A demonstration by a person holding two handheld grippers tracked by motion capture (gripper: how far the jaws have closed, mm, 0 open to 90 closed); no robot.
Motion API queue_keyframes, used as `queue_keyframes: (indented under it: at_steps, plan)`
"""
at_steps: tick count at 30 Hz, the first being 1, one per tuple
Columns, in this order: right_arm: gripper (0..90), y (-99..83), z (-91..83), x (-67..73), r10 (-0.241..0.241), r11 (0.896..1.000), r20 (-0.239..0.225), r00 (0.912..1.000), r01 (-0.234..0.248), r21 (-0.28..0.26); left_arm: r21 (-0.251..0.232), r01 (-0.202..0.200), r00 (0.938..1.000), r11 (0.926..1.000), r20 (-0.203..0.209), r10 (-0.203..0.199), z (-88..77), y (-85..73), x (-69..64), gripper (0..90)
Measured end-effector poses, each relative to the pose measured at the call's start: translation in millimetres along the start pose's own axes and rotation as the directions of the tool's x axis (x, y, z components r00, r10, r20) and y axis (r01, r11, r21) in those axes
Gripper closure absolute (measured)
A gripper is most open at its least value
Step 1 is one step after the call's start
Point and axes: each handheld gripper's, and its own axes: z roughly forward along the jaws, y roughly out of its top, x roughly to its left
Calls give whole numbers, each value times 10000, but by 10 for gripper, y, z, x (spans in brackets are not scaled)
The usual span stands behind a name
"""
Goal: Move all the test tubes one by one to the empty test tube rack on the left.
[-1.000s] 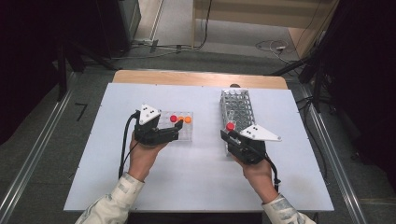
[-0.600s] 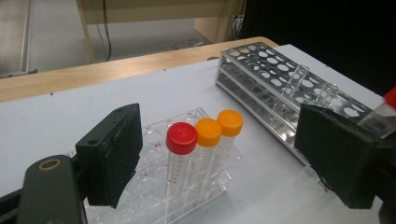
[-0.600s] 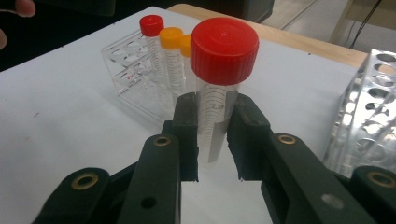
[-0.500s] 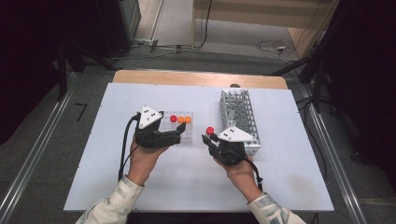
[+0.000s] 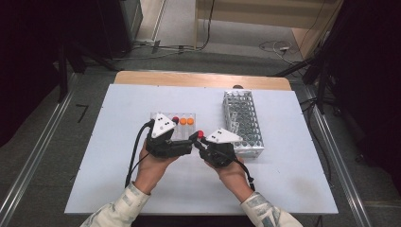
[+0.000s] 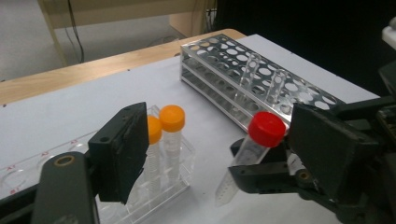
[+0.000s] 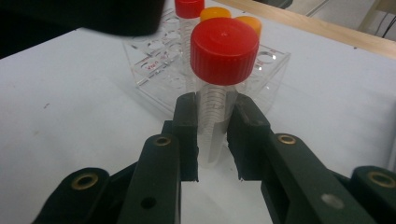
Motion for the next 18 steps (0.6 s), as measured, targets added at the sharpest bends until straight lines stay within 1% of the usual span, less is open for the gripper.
queue_keyframes:
  at_steps: [2, 6, 9, 11, 13, 18]
  plan:
    - [713, 5, 15, 29, -57, 10000, -79, 10000, 58, 14, 57, -135, 9999, 9999, 62, 135, 7, -6, -24, 278]
    - [713, 9, 40, 79, -120, 9999, -204, 9997, 121, 45, 255, -343, 9988, 9991, 370, 334, 31, -28, -39, 389]
    - [713, 18, 49, 97, -147, 9999, -240, 9996, 148, 24, 327, -503, 9981, 9982, 360, 491, 48, -48, -48, 455]
    - [713, 25, 49, 101, -183, 9998, -249, 9995, 183, -1, 375, -639, 9970, 9973, 465, 621, 53, -54, -59, 505]
    - [713, 31, 48, 109, -139, 9999, -260, 9996, 140, 8, 416, -817, 9960, 9958, 382, 802, 60, -60, -75, 533]
    - [713, 41, 44, 121, -176, 9998, -294, 9994, 175, -47, 519, -1101, 9936, 9926, 305, 1086, 78, -75, -107, 587]
